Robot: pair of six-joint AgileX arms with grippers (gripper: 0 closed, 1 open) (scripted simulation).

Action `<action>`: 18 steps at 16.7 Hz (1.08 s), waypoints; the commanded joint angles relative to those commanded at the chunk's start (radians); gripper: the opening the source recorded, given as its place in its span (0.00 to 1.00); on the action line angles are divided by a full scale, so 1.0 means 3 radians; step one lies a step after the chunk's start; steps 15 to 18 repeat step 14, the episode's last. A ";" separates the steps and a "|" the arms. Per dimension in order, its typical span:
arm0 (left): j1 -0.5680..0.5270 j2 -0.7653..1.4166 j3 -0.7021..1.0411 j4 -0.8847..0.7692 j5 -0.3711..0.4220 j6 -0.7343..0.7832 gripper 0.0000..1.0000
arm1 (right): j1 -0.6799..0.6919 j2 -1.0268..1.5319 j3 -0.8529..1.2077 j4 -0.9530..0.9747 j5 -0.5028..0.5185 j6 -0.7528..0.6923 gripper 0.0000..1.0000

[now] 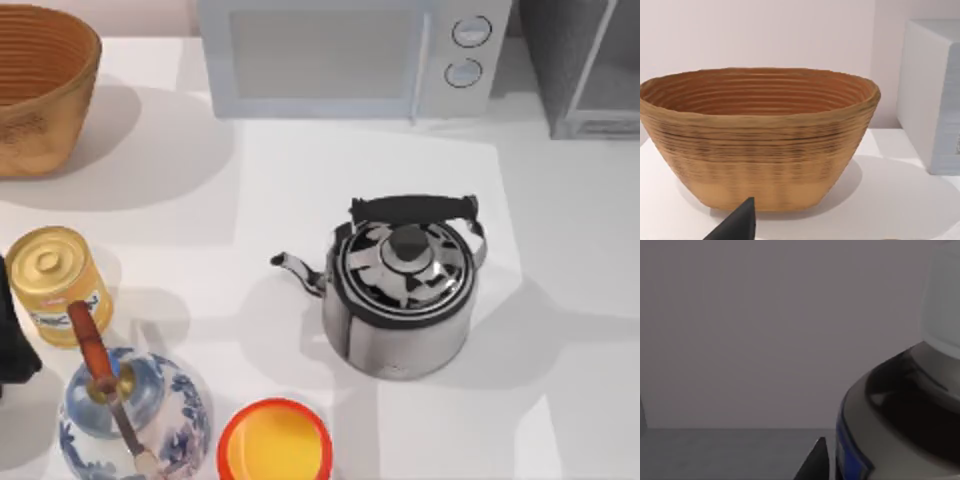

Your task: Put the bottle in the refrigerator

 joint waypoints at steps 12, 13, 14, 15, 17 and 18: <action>0.0000 0.0000 0.0000 0.0000 0.0000 0.0000 1.00 | 0.0000 0.0000 0.0000 0.0000 0.0000 0.0000 1.00; 0.0000 0.0000 0.0000 0.0000 0.0000 0.0000 1.00 | 0.0000 0.0000 0.0000 0.0000 0.0000 0.0000 1.00; 0.0000 0.0000 0.0000 0.0000 0.0000 0.0000 1.00 | 0.0000 0.0000 0.0000 0.0000 0.0000 0.0000 1.00; 0.0000 0.0000 0.0000 0.0000 0.0000 0.0000 1.00 | 0.0000 0.0000 0.0000 0.0000 0.0000 0.0000 1.00; 0.0000 0.0000 0.0000 0.0000 0.0000 0.0000 1.00 | 0.0000 0.0000 0.0000 0.0000 0.0000 0.0000 1.00; 0.0000 0.0000 0.0000 0.0000 0.0000 0.0000 1.00 | 0.0000 0.0000 0.0000 0.0000 0.0000 0.0000 1.00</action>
